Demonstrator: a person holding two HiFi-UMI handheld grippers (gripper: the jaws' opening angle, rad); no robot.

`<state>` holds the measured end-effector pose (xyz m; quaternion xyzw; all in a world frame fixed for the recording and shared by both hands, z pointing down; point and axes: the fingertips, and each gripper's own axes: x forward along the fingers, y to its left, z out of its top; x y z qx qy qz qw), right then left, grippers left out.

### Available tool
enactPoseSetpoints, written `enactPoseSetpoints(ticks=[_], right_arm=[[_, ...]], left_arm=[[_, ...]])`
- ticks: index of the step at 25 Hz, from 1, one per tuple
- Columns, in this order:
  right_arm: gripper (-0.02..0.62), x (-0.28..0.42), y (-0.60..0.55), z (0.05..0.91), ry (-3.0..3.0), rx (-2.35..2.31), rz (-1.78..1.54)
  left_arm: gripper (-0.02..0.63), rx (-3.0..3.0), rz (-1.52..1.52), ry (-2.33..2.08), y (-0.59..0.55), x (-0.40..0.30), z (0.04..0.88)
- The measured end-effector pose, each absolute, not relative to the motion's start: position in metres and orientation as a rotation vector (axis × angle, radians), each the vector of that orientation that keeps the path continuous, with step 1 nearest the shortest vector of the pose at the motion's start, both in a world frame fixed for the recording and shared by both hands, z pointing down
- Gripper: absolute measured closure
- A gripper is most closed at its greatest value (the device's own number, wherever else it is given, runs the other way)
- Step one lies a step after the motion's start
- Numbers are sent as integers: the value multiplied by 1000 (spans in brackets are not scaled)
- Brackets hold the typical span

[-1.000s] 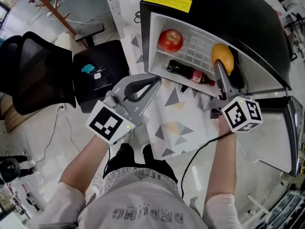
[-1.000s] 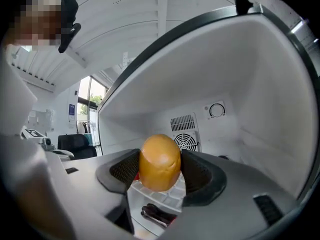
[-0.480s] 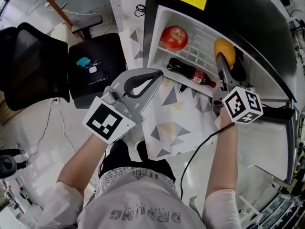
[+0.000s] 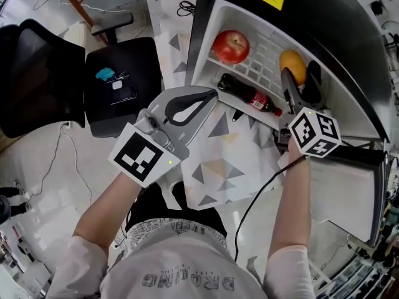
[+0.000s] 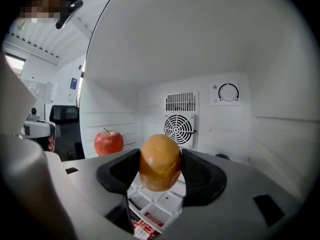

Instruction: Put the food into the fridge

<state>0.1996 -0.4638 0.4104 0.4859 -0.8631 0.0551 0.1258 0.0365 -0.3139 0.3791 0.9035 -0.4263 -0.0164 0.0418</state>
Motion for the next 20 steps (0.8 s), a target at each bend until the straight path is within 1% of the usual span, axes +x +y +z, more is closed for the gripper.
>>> enactPoseSetpoints(ticks=[20], right_arm=[[331,198,-481,435,-2362,1353,84]], left_arm=[[597,2726,-39,-1299,-316,34,395]])
